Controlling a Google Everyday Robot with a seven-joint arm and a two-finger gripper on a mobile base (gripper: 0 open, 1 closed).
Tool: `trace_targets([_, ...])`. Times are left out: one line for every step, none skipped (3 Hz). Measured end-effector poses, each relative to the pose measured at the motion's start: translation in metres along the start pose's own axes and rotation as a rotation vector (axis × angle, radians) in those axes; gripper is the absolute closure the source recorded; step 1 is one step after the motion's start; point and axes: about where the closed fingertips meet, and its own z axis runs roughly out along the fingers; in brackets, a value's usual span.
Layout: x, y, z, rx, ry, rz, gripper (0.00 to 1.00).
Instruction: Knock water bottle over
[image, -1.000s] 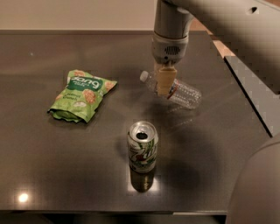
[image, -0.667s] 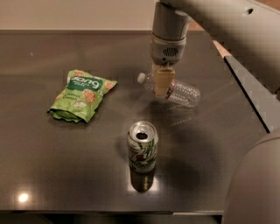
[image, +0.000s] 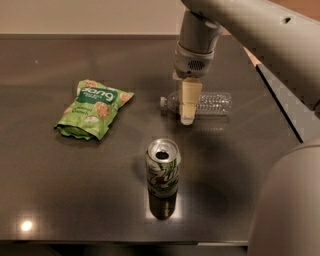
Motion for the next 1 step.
trace_targets([-0.0019, -0.0037, 0.0013, 0.012, -0.006, 0.000, 0.00])
